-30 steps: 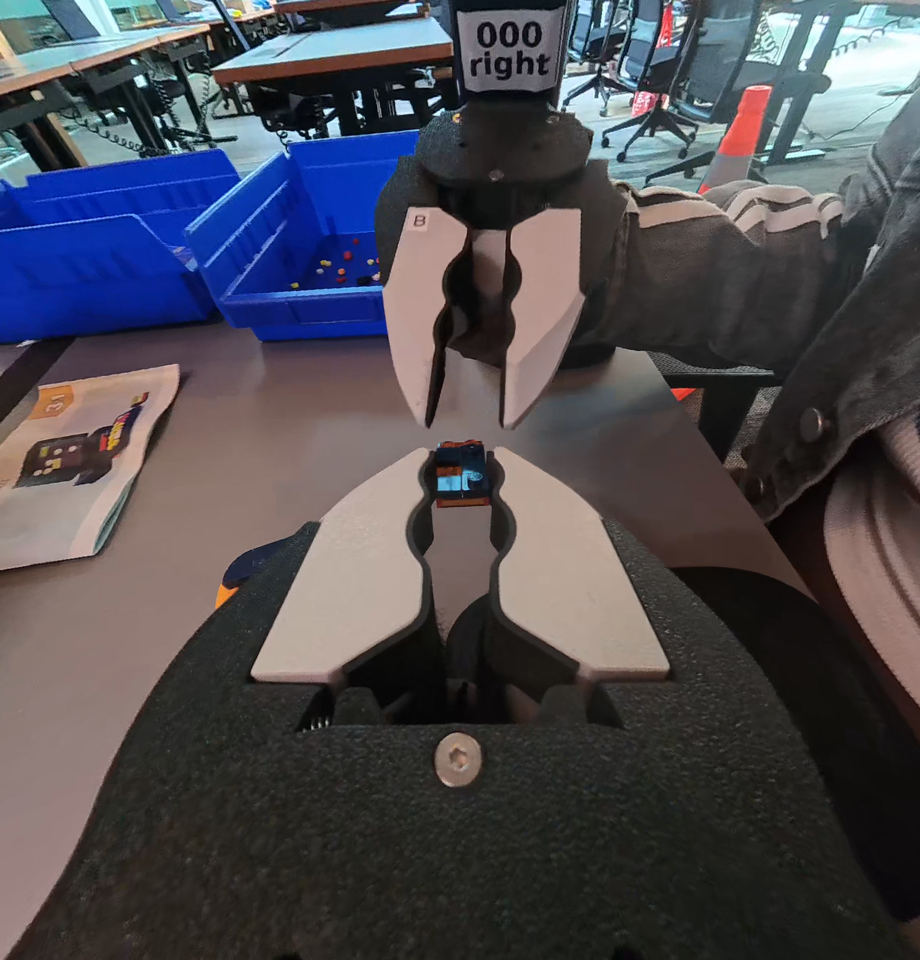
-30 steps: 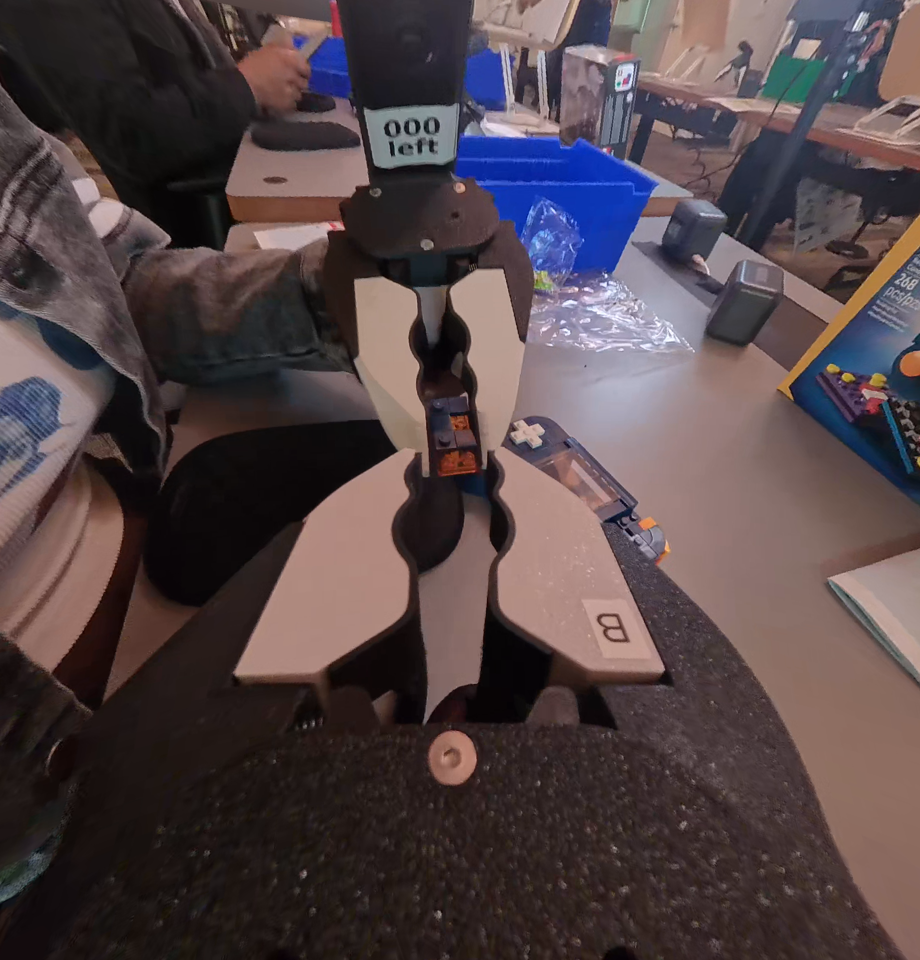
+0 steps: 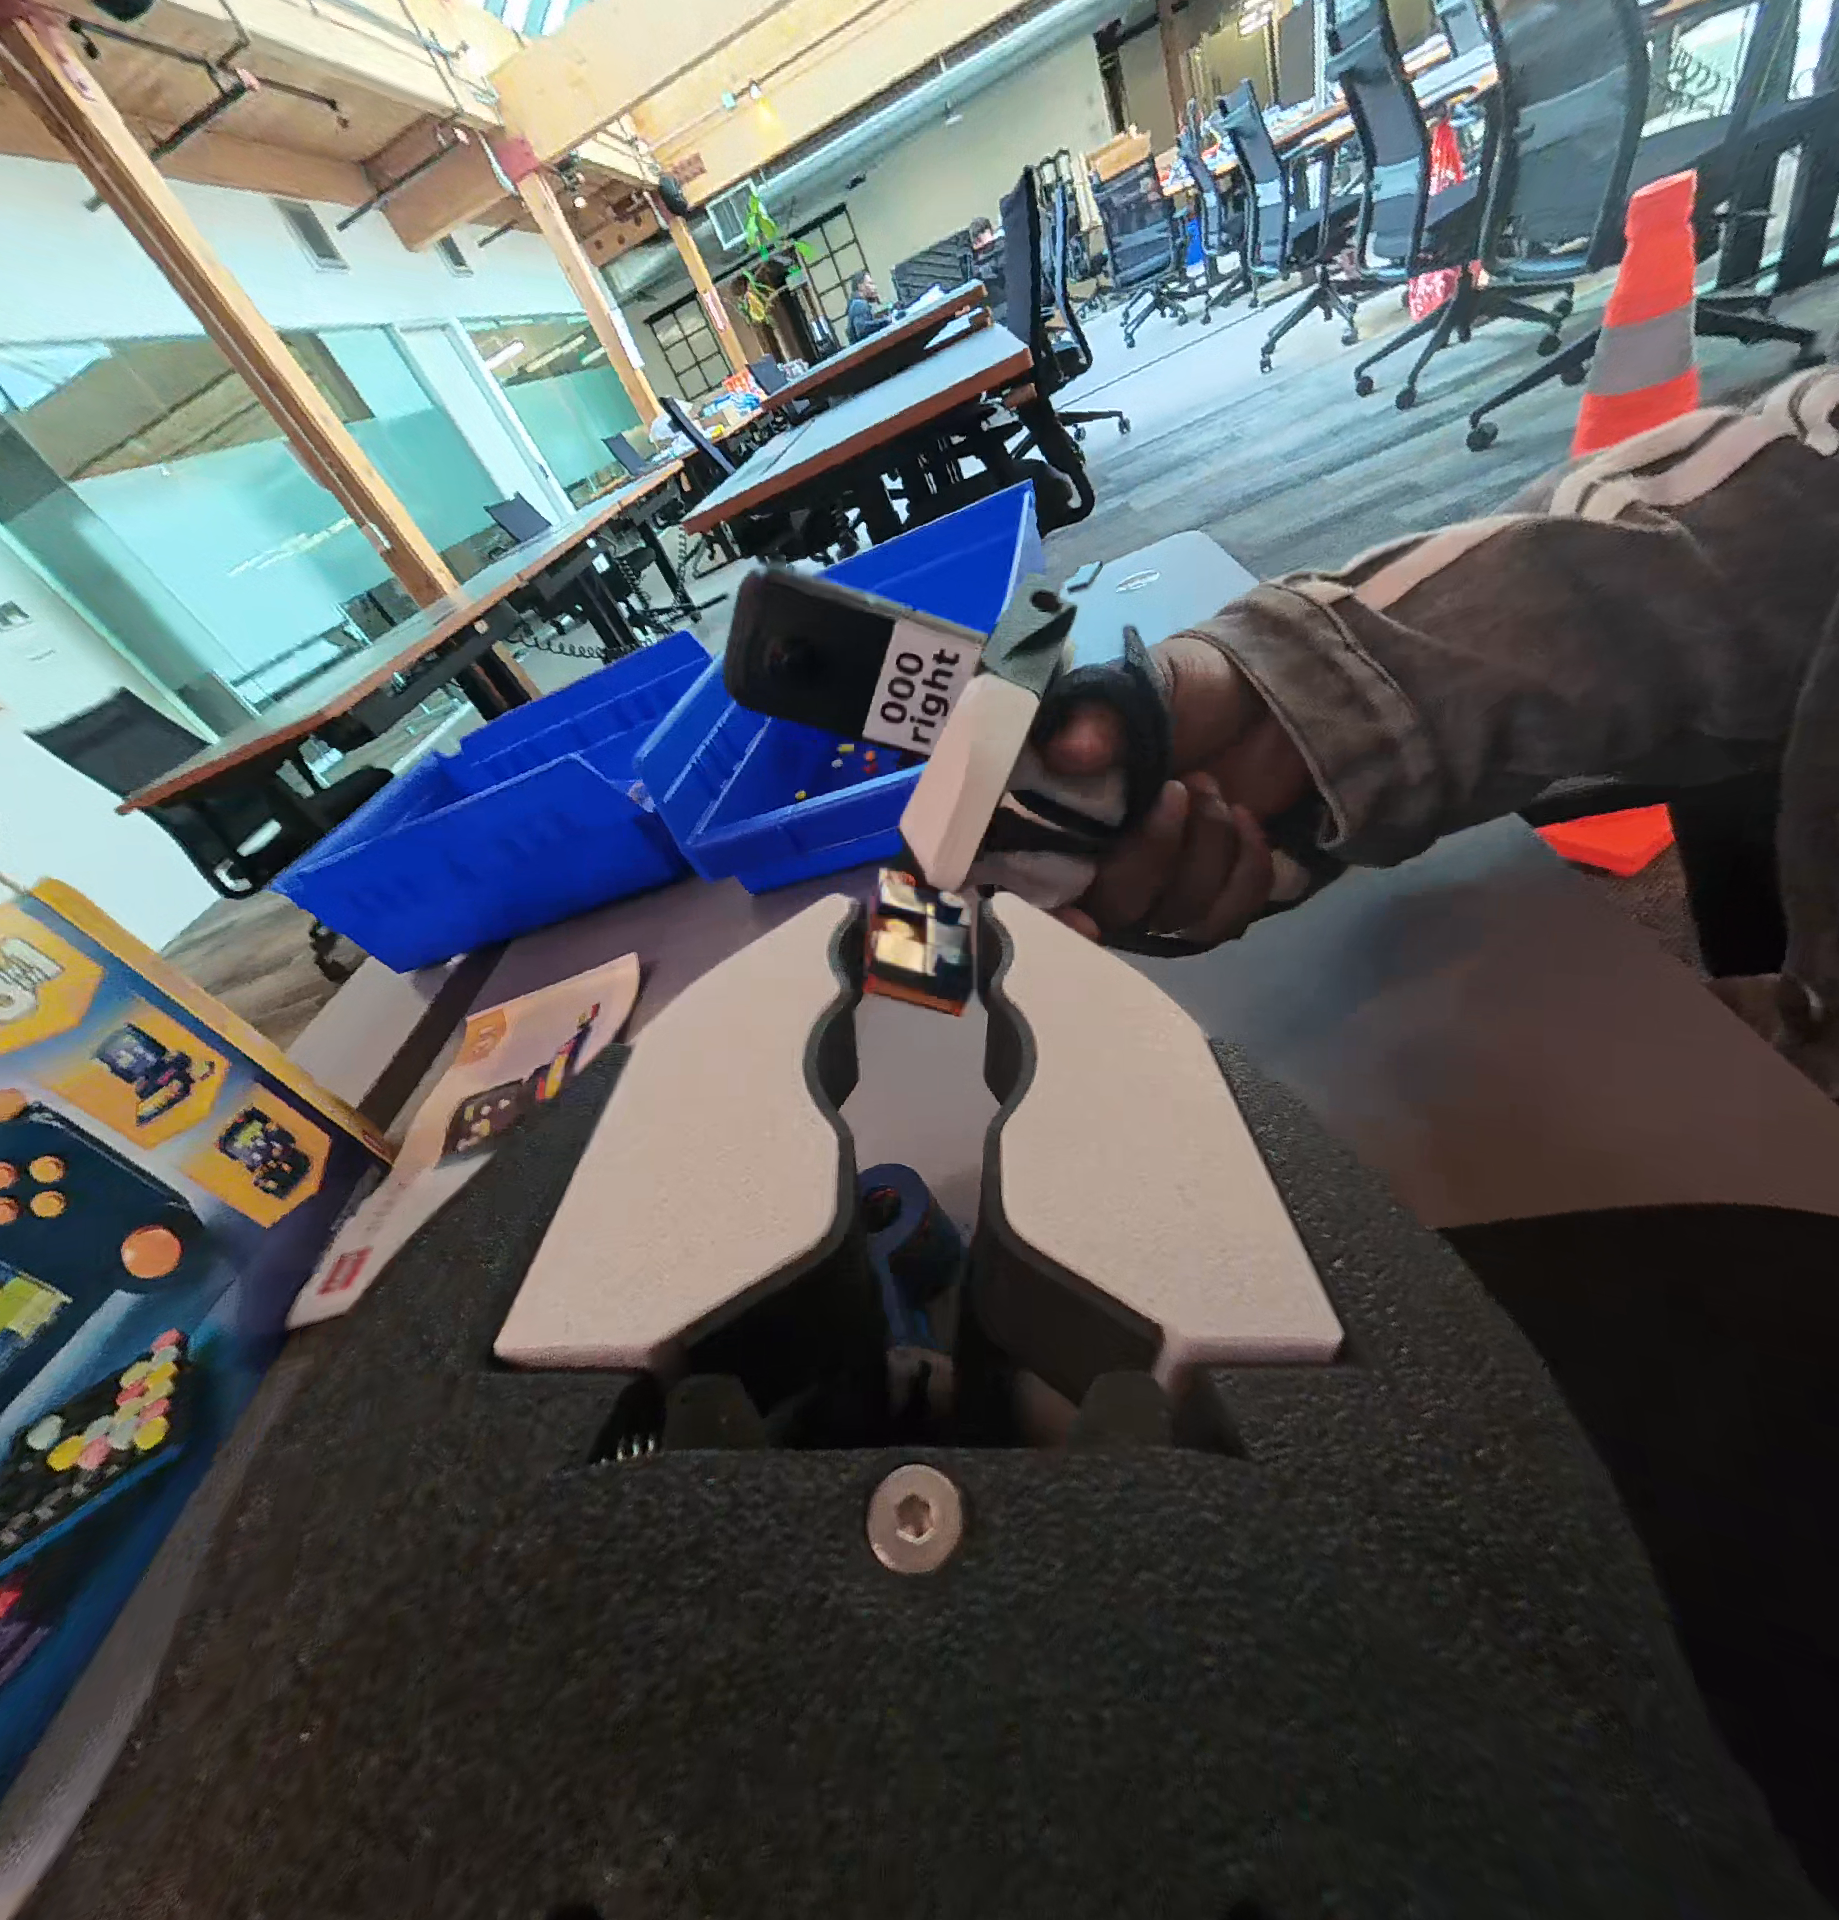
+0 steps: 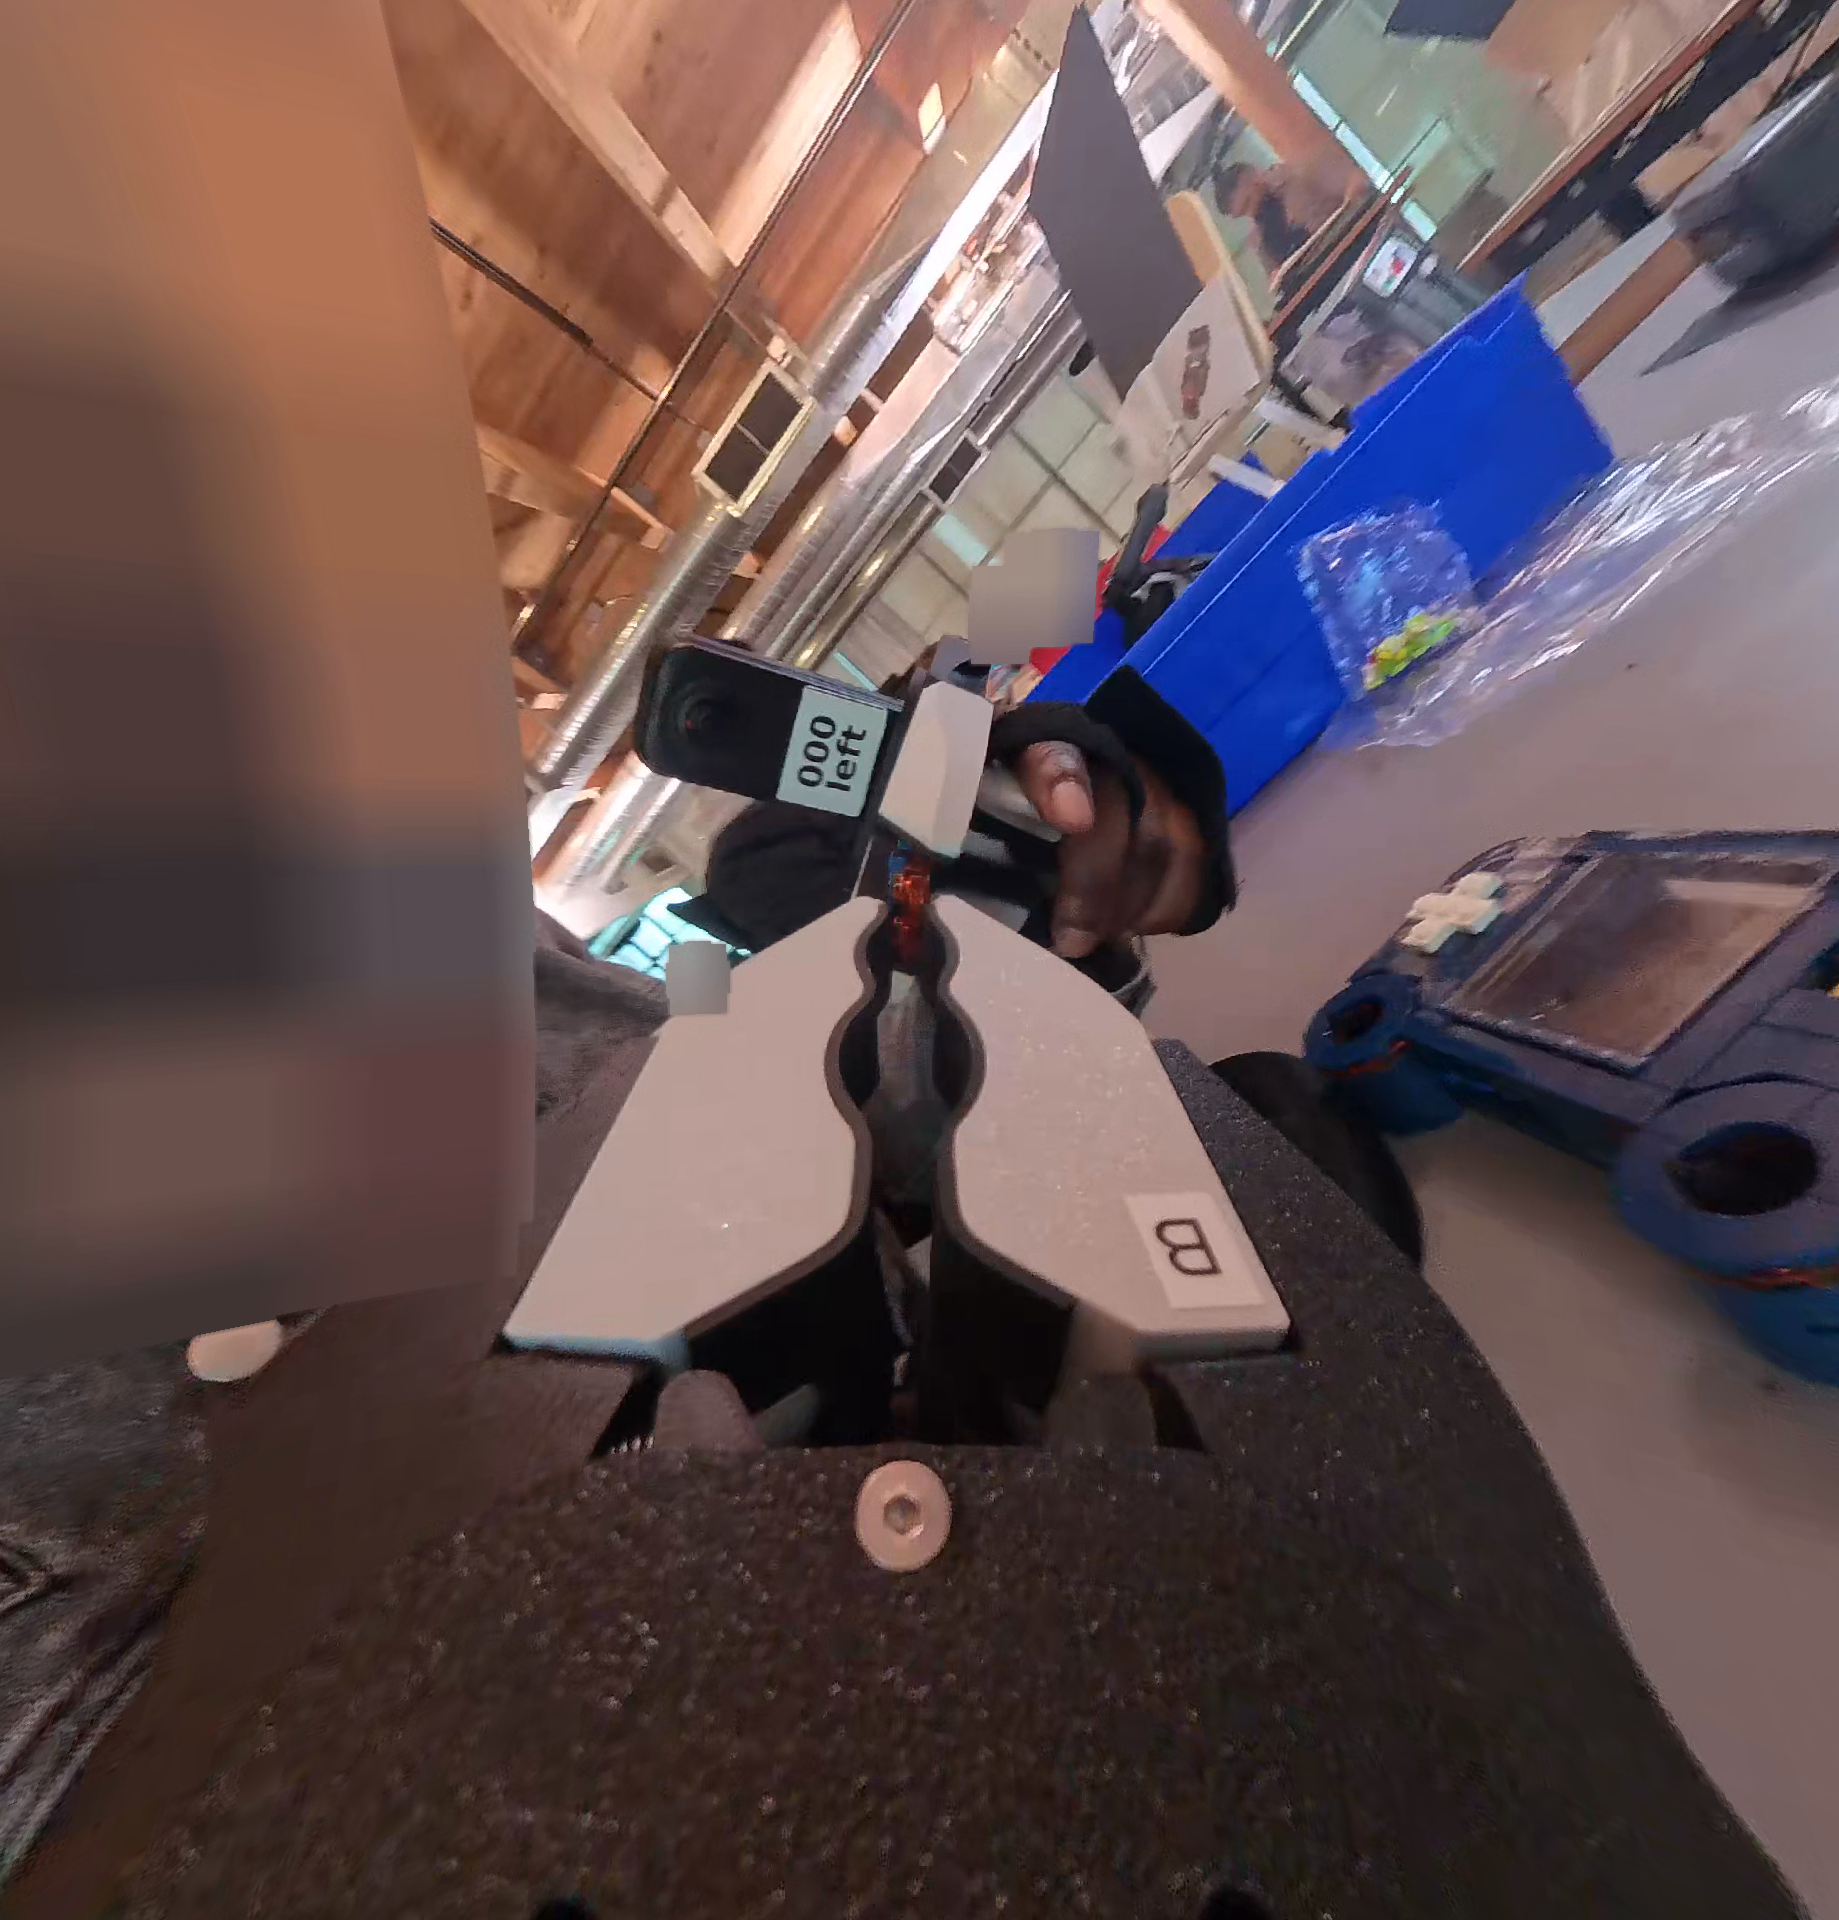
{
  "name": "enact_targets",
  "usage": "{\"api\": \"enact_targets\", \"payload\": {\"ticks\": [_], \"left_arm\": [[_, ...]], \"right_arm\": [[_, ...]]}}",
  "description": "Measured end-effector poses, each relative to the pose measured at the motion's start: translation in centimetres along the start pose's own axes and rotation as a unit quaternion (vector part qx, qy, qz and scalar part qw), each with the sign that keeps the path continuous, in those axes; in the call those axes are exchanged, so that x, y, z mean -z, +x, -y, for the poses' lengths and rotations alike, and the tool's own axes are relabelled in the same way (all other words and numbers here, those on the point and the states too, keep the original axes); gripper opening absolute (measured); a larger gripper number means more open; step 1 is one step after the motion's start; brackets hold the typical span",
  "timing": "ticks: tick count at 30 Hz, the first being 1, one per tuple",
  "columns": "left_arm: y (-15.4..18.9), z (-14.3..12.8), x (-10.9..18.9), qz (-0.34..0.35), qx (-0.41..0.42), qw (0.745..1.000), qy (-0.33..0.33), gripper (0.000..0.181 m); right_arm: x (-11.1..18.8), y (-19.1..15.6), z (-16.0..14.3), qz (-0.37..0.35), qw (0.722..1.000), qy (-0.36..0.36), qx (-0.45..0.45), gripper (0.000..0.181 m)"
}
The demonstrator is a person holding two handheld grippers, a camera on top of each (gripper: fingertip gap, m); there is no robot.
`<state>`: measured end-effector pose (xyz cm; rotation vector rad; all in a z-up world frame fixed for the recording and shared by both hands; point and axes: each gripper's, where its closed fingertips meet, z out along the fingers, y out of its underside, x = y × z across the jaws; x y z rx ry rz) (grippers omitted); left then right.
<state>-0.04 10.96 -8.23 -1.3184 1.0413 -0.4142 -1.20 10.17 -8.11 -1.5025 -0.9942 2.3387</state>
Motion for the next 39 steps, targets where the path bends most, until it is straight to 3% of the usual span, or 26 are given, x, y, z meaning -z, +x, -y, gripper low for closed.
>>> {"api": "enact_targets", "payload": {"ticks": [1, 3, 5, 6, 10, 12, 13, 19, 33, 39], "left_arm": [[-0.3, -0.1, 0.0, 0.003, 0.017, 1.000, -0.001, 0.025], [-1.2, -0.2, 0.2, 0.022, 0.050, 0.999, 0.001, 0.030], [-2.0, -0.5, 0.4, 0.032, 0.106, 0.994, 0.000, 0.030], [-2.6, -0.5, 0.5, 0.043, 0.142, 0.989, 0.005, 0.028], [-4.9, 0.2, 0.9, 0.103, 0.247, 0.961, 0.066, 0.019], [-5.5, 0.9, 1.1, 0.137, 0.237, 0.957, 0.094, 0.020], [-5.4, 1.4, 1.2, 0.145, 0.220, 0.959, 0.105, 0.020], [-5.0, 2.5, 1.2, 0.159, 0.171, 0.965, 0.116, 0.012], [-4.4, 2.7, 0.8, 0.136, 0.183, 0.966, 0.123, 0.012], [-4.2, 2.8, 0.7, 0.160, 0.103, 0.976, 0.102, 0.006]], "right_arm": [[0.2, 0.1, 0.3, -0.010, 1.000, 0.010, 0.025, 0.005], [0.6, -0.2, 1.1, -0.032, 0.994, 0.032, 0.095, 0.004], [1.2, 0.3, 1.8, -0.109, 0.971, 0.037, 0.208, 0.005], [1.5, 0.6, 2.2, -0.164, 0.945, 0.033, 0.281, 0.005], [2.7, -0.4, 4.7, -0.346, 0.787, 0.053, 0.508, 0.005], [2.2, -1.1, 4.9, -0.379, 0.739, 0.059, 0.553, 0.005], [1.9, -1.3, 4.9, -0.385, 0.730, 0.063, 0.560, 0.005], [0.6, -1.4, 4.4, -0.379, 0.730, 0.082, 0.563, 0.005], [-0.4, -1.8, 4.0, -0.366, 0.710, 0.060, 0.598, 0.005], [-0.3, -1.6, 3.9, -0.371, 0.722, 0.057, 0.581, 0.005]]}}
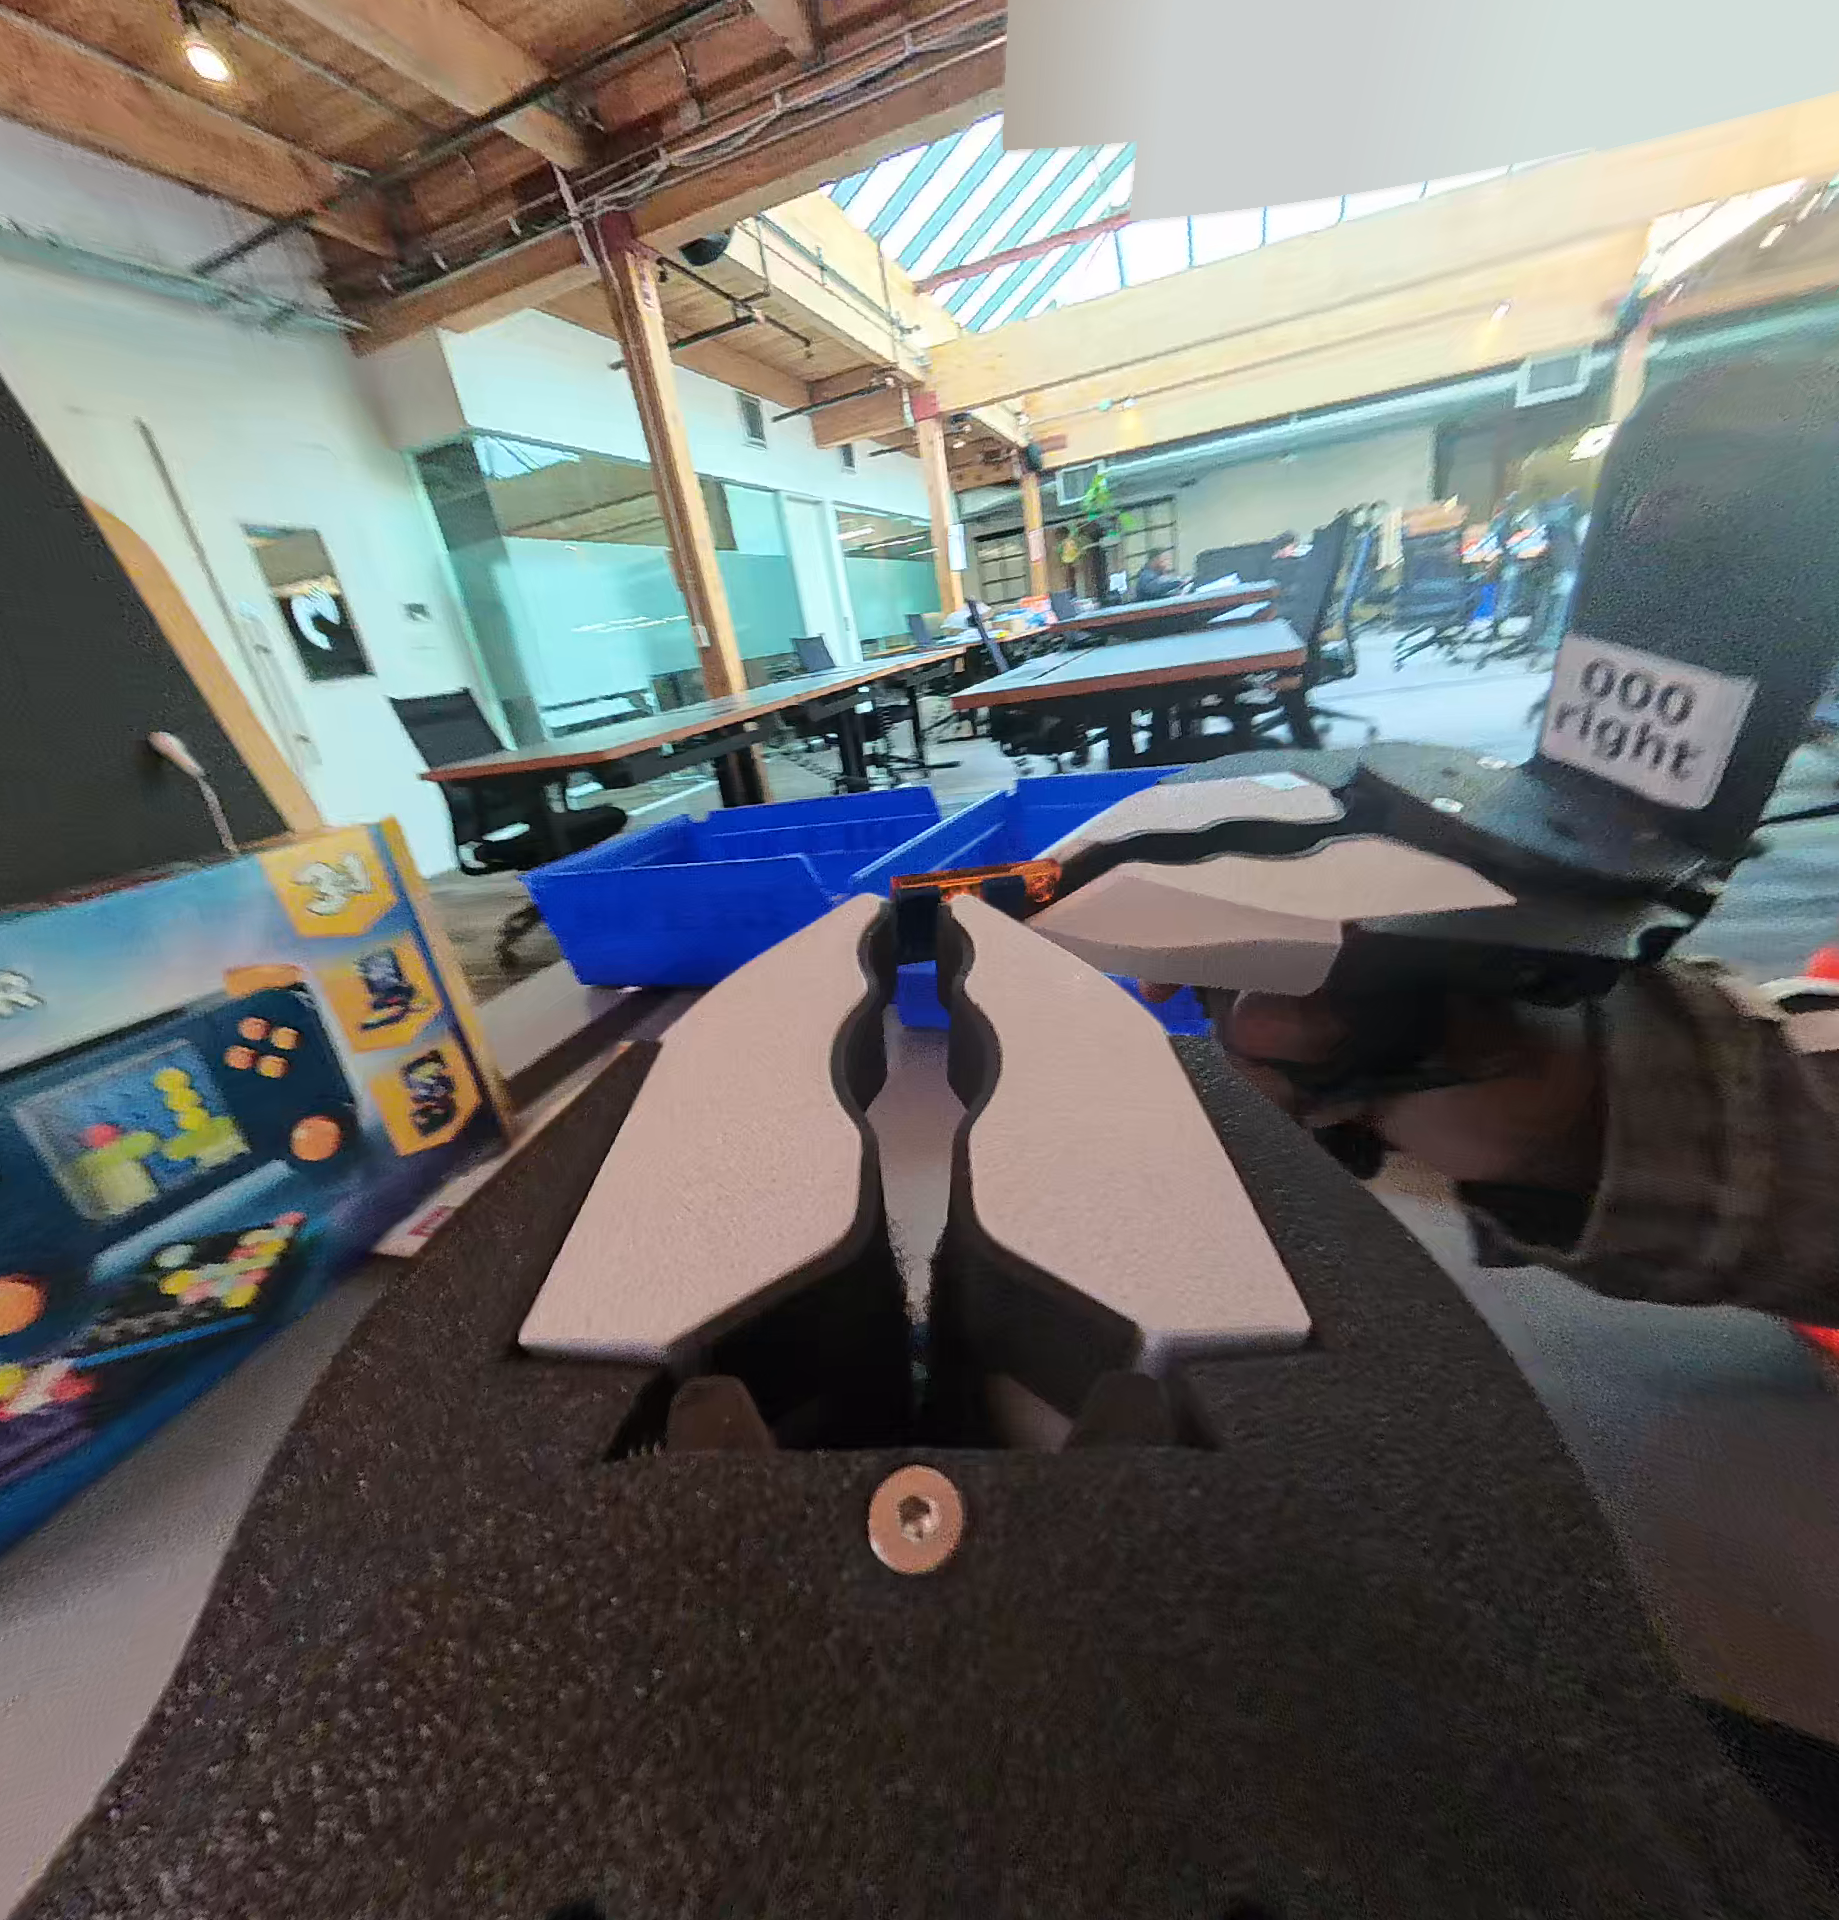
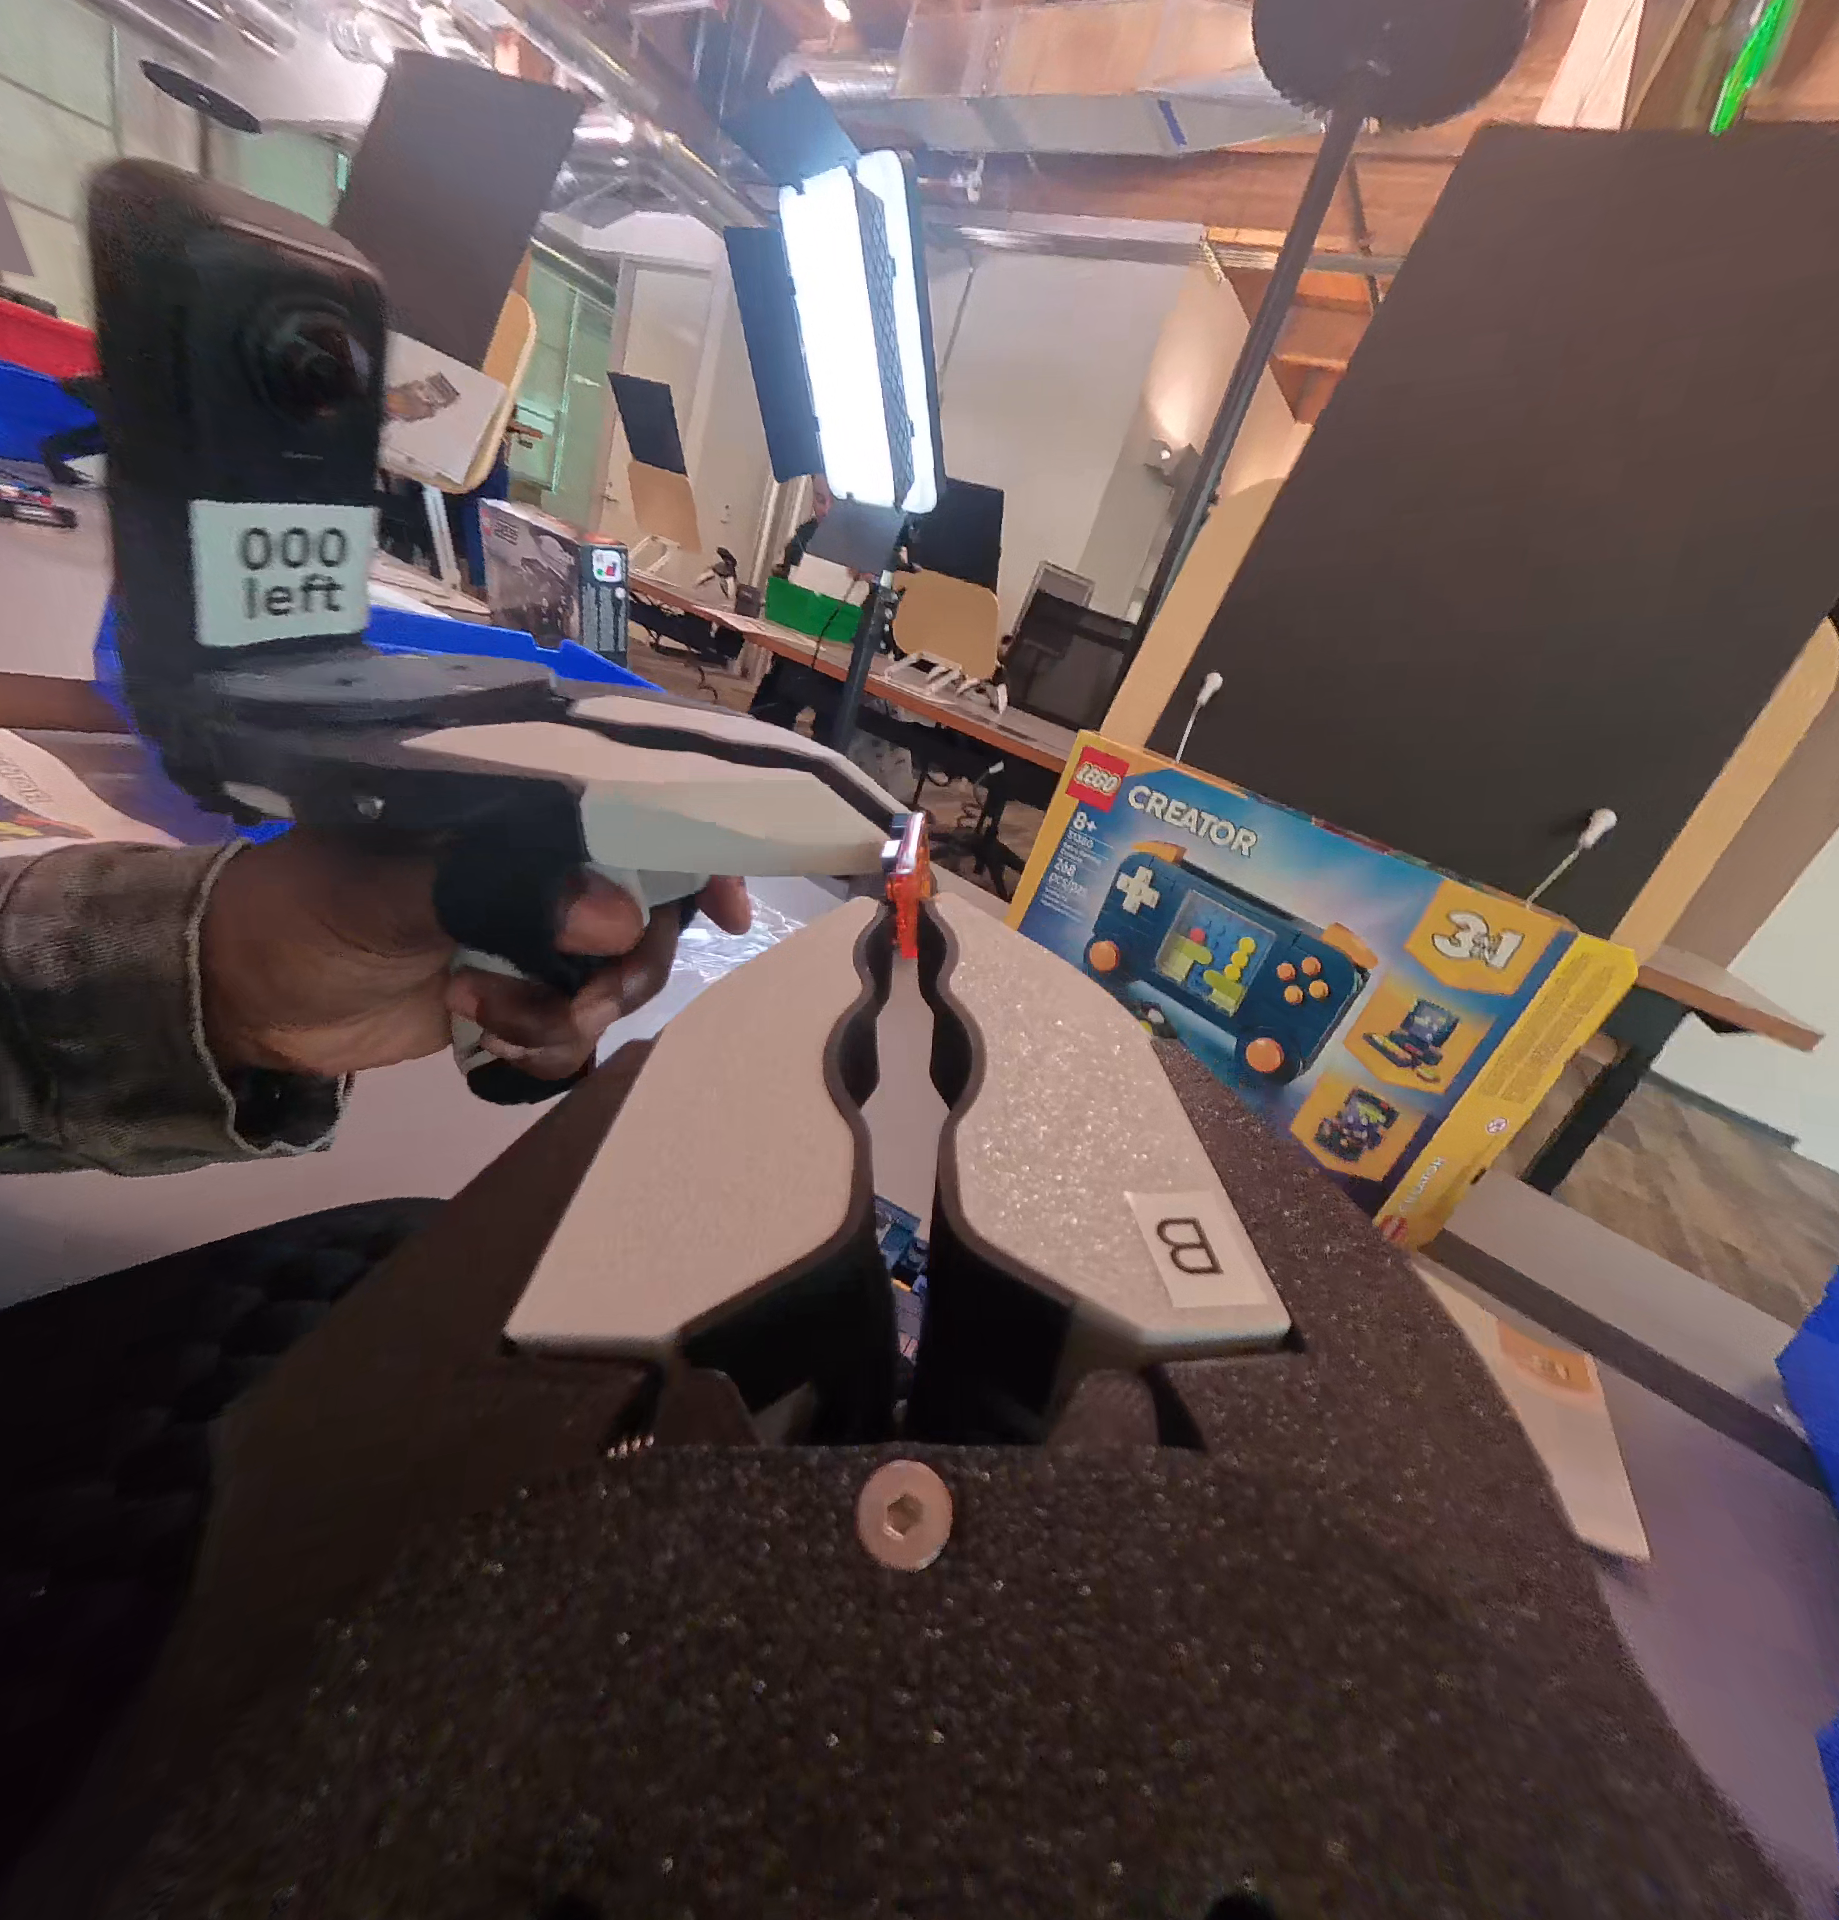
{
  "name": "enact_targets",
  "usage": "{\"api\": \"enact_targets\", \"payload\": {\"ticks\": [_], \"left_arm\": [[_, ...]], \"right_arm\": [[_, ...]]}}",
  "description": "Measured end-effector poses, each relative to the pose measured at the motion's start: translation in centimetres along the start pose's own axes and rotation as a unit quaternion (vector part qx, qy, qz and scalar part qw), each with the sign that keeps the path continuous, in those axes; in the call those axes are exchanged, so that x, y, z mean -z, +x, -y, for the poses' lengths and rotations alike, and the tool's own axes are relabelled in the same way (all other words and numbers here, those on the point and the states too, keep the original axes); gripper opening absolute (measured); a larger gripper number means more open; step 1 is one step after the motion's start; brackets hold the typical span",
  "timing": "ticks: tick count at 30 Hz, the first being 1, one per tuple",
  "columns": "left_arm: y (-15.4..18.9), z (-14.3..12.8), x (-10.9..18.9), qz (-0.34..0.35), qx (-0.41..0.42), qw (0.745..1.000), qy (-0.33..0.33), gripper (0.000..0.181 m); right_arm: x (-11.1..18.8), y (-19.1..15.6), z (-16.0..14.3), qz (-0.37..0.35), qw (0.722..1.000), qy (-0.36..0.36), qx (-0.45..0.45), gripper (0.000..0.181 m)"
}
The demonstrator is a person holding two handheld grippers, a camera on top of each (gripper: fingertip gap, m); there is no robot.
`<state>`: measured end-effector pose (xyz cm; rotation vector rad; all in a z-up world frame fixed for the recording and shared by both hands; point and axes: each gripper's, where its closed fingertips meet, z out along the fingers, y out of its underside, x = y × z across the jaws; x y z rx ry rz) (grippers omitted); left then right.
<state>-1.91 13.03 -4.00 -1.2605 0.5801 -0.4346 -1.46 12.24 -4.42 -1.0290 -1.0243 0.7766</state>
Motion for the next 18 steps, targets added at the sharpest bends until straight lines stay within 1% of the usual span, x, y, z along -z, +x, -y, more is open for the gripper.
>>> {"api": "enact_targets", "payload": {"ticks": [3, 9, 10, 11, 12, 13, 14, 16, 18], "left_arm": [[-0.1, -0.2, -0.2, 0.030, -0.043, 0.998, -0.019, 0.006], [-0.4, -1.7, -0.3, 0.047, -0.073, 0.993, -0.083, 0.005], [-0.4, -2.0, -0.2, 0.041, -0.077, 0.992, -0.096, 0.000], [0.7, -2.3, -0.4, 0.009, -0.072, 0.992, -0.104, 0.000], [1.8, -2.6, -0.7, -0.005, -0.074, 0.992, -0.107, 0.000], [2.3, -2.9, -1.0, -0.004, -0.091, 0.989, -0.117, 0.000], [2.1, -3.0, -1.2, 0.010, -0.104, 0.988, -0.117, 0.000], [1.0, -2.9, -0.9, 0.010, -0.067, 0.991, -0.116, 0.000], [-0.8, -2.8, -0.2, 0.029, -0.023, 0.994, -0.104, 0.000]], "right_arm": [[-0.1, 0.2, -0.4, -0.021, 0.999, -0.009, -0.023, 0.005], [-0.1, 0.5, -1.9, -0.055, 0.997, -0.044, -0.041, 0.005], [0.0, 0.9, -2.1, -0.068, 0.996, -0.050, -0.041, 0.005], [0.4, 2.4, -2.4, -0.116, 0.991, -0.056, -0.034, 0.004], [0.9, 3.8, -2.3, -0.143, 0.988, -0.058, -0.023, 0.004], [1.1, 4.8, -2.3, -0.144, 0.988, -0.057, -0.024, 0.004], [1.1, 5.1, -2.0, -0.127, 0.990, -0.047, -0.038, 0.004], [1.4, 5.3, -2.0, -0.102, 0.991, -0.043, -0.076, 0.004], [1.5, 4.9, -2.3, -0.076, 0.991, -0.043, -0.106, 0.004]]}}
